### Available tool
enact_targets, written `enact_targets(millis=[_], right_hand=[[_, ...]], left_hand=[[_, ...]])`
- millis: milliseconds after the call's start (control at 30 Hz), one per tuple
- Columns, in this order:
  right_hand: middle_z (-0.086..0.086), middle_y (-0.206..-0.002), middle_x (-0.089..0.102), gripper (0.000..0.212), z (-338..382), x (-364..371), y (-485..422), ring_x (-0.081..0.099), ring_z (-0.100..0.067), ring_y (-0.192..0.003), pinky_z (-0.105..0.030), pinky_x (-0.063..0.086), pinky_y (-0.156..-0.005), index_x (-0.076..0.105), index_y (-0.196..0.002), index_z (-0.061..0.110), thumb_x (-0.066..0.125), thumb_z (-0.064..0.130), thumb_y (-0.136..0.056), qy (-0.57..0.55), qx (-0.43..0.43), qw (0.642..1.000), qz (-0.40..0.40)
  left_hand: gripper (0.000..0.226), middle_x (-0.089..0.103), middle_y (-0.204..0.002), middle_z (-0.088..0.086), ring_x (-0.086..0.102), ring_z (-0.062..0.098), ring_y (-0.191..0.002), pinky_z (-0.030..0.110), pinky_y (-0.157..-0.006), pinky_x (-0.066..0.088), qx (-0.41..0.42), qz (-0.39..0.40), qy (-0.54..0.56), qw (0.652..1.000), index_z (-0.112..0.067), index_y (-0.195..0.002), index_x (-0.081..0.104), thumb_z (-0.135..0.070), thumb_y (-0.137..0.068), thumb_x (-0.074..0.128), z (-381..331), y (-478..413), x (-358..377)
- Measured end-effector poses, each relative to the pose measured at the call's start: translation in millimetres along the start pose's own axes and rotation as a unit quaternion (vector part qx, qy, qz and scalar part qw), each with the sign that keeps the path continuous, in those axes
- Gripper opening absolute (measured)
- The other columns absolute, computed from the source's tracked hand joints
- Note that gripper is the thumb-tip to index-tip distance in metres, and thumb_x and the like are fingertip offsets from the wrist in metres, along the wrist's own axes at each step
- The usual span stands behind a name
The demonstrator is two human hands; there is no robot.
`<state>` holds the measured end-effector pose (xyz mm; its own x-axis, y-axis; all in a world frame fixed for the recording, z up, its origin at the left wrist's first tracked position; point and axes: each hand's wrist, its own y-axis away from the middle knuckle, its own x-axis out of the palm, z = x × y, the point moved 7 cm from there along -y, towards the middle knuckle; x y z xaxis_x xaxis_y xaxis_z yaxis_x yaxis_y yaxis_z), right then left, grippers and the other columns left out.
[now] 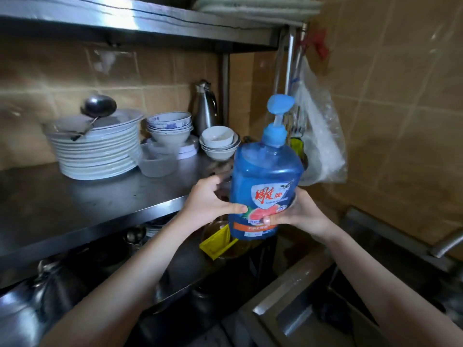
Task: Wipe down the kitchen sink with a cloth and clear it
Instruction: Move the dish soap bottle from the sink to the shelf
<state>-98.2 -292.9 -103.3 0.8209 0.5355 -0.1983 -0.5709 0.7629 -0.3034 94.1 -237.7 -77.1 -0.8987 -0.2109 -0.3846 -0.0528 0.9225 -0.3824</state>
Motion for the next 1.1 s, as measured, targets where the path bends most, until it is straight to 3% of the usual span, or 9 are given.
enact_targets(millis=[167, 267, 400, 633, 700, 833, 933, 1033, 1100], right_hand=[[-0.003, -0.109, 0.072, 0.067, -6, 40, -39, 0.068, -0.019, -0.101, -0.022, 0.054, -0.078, 0.061, -0.117, 0.008, 0.088, -0.002, -0.056, 0.011, 0.008, 1.0, 0.026], [-0.002, -0.111, 0.071, 0.071, -6, 60, -59, 0.067, -0.019, -0.103, -0.025, 0.055, -0.08, 0.059, -0.119, 0.009, 0.088, 0.002, -0.054, 0.019, 0.014, 0.999, 0.045], [-0.001, -0.112, 0.071, 0.076, -6, 80, -85, 0.066, -0.018, -0.105, -0.032, 0.055, -0.088, 0.059, -0.119, 0.011, 0.09, 0.017, -0.05, 0.027, 0.024, 0.997, 0.073], [0.005, -0.106, 0.073, 0.073, -25, 94, -149, 0.068, -0.012, -0.101, -0.031, 0.054, -0.088, 0.062, -0.112, 0.022, 0.091, 0.026, -0.045, 0.052, 0.045, 0.991, 0.115], [0.005, -0.105, 0.073, 0.074, -31, 97, -166, 0.068, -0.011, -0.1, -0.026, 0.055, -0.084, 0.063, -0.114, 0.017, 0.092, 0.023, -0.046, 0.055, 0.046, 0.99, 0.12], [0.017, -0.098, 0.073, 0.066, -45, 105, -205, 0.067, -0.001, -0.093, -0.01, 0.051, -0.069, 0.064, -0.105, 0.025, 0.092, 0.023, -0.045, 0.052, 0.045, 0.989, 0.131], [0.02, -0.095, 0.072, 0.065, -58, 109, -233, 0.066, 0.004, -0.093, -0.008, 0.05, -0.068, 0.062, -0.104, 0.028, 0.092, 0.019, -0.048, 0.051, 0.057, 0.987, 0.141], [0.014, -0.102, 0.071, 0.068, -70, 113, -255, 0.065, 0.001, -0.096, -0.011, 0.052, -0.072, 0.062, -0.11, 0.026, 0.092, 0.018, -0.049, 0.061, 0.054, 0.985, 0.153], [0.012, -0.105, 0.071, 0.07, -75, 115, -267, 0.065, 0.0, -0.098, -0.013, 0.053, -0.076, 0.062, -0.112, 0.026, 0.092, 0.021, -0.048, 0.064, 0.049, 0.984, 0.158]], left_hand=[[0.072, 0.062, -0.082, -0.041, 0.058, -0.018, -0.085, -0.002, -0.065, 0.04, -0.004, -0.041, -0.019, 0.999, -0.037, -0.111, 0.06, -0.032, -0.046, 0.09, 19, 4, -50], [0.068, 0.069, -0.092, -0.023, 0.064, -0.006, -0.085, 0.011, -0.067, 0.049, -0.017, -0.049, -0.012, 0.999, -0.034, -0.111, 0.063, -0.023, -0.05, 0.091, 31, 4, -71], [0.069, 0.071, -0.101, -0.015, 0.066, 0.0, -0.091, 0.024, -0.078, 0.053, -0.02, -0.066, -0.012, 0.998, -0.034, -0.114, 0.062, -0.022, -0.052, 0.09, 41, 1, -95], [0.066, 0.072, -0.098, -0.005, 0.062, -0.008, -0.075, 0.012, -0.069, 0.047, -0.051, -0.109, -0.028, 0.992, -0.03, -0.113, 0.061, -0.015, -0.055, 0.089, 72, -26, -119], [0.075, 0.071, -0.106, -0.003, 0.061, -0.008, -0.081, 0.012, -0.074, 0.046, -0.054, -0.114, -0.037, 0.991, -0.028, -0.12, 0.059, -0.02, -0.052, 0.09, 76, -34, -125], [0.086, 0.064, -0.122, 0.006, 0.06, 0.022, -0.109, 0.023, -0.084, 0.045, -0.094, -0.149, -0.045, 0.983, -0.015, -0.133, 0.051, -0.022, -0.056, 0.089, 96, -56, -142], [0.085, 0.061, -0.126, 0.007, 0.057, 0.024, -0.115, 0.025, -0.087, 0.047, -0.118, -0.146, -0.048, 0.981, -0.014, -0.135, 0.048, -0.02, -0.059, 0.087, 114, -72, -151], [0.085, 0.06, -0.127, 0.011, 0.055, 0.026, -0.117, 0.045, -0.096, 0.048, -0.137, -0.149, -0.023, 0.979, -0.011, -0.135, 0.047, -0.016, -0.06, 0.087, 131, -81, -154], [0.091, 0.058, -0.128, 0.012, 0.055, 0.024, -0.118, 0.046, -0.096, 0.048, -0.156, -0.172, -0.008, 0.973, -0.01, -0.137, 0.044, -0.017, -0.058, 0.087, 140, -84, -160]])
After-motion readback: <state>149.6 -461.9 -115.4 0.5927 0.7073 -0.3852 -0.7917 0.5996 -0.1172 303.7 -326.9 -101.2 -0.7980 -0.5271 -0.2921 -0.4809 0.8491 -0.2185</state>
